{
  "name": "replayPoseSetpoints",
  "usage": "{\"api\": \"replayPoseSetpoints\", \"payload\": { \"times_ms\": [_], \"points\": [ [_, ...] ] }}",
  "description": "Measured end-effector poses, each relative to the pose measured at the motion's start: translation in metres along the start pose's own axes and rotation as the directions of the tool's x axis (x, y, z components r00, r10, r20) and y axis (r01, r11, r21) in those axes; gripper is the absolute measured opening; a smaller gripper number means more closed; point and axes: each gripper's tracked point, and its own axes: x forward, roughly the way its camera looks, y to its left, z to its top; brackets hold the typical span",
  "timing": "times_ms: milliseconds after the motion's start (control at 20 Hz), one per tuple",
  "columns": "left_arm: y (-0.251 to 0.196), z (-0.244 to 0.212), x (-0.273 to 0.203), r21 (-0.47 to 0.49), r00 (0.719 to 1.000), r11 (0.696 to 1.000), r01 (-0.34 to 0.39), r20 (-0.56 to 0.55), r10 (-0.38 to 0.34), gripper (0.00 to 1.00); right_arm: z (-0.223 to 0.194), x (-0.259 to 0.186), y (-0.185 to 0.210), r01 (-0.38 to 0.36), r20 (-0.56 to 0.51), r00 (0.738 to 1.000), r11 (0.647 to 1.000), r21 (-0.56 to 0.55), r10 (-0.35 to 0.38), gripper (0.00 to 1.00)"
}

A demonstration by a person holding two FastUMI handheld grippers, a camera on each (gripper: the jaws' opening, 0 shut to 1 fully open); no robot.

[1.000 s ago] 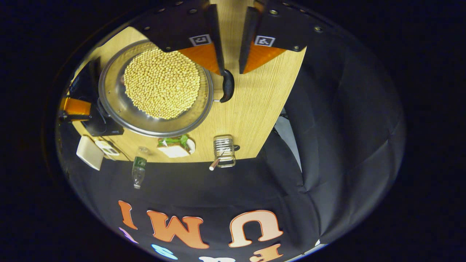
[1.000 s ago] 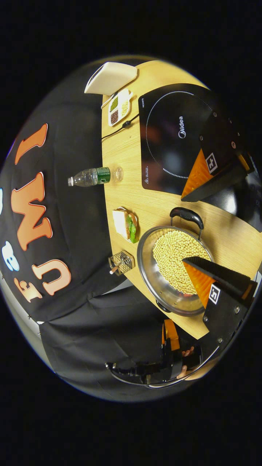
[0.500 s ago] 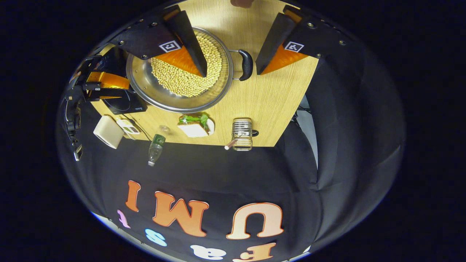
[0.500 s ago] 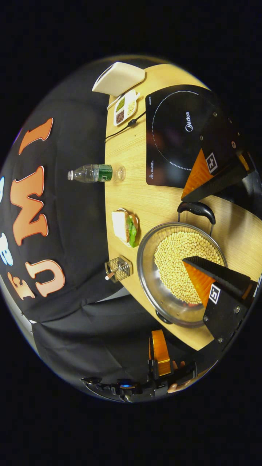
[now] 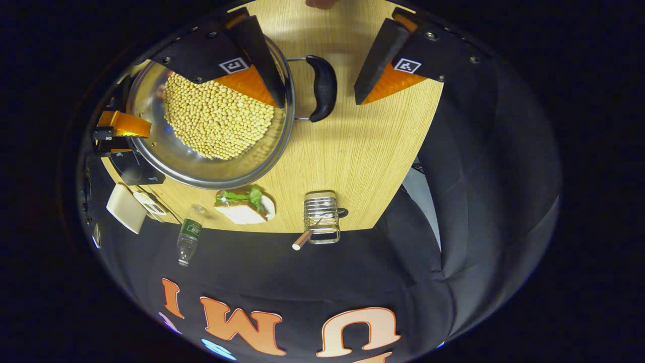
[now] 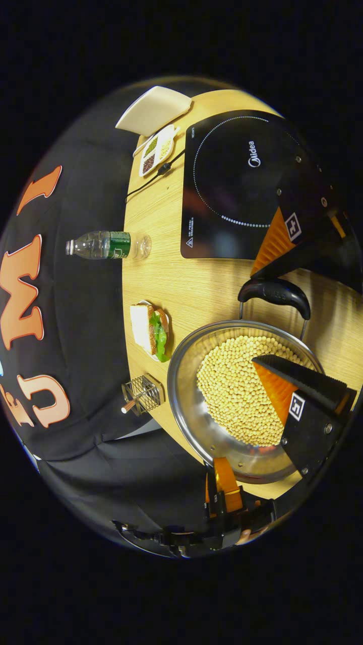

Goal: First push the handle of the pot to place it horizontally, then grasp the pot with both hands and set it on the induction cooktop.

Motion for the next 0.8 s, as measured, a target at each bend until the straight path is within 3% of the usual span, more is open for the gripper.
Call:
{"api": "replayPoseSetpoints", "payload": {
  "times_ms": [300, 550, 800],
  "points": [
    [-0.001, -0.003, 0.010, -0.014, 1.000, 1.000, -0.011, 0.015, 0.011, 0.90, 0.001, 0.008, -0.007, 0.079, 0.010, 0.997, 0.997, -0.002, -0.079, 0.88],
    [0.002, 0.002, 0.004, 0.062, 0.995, 0.995, -0.072, 0.077, 0.067, 0.91, -0.005, 0.015, -0.010, 0.115, 0.046, 0.993, 0.993, -0.034, -0.113, 0.73],
    [0.002, 0.001, 0.004, 0.069, 0.992, 0.993, -0.092, 0.098, 0.085, 0.91, -0.003, 0.016, -0.011, 0.130, 0.087, 0.988, 0.991, -0.010, -0.129, 0.74]
  ]
}}
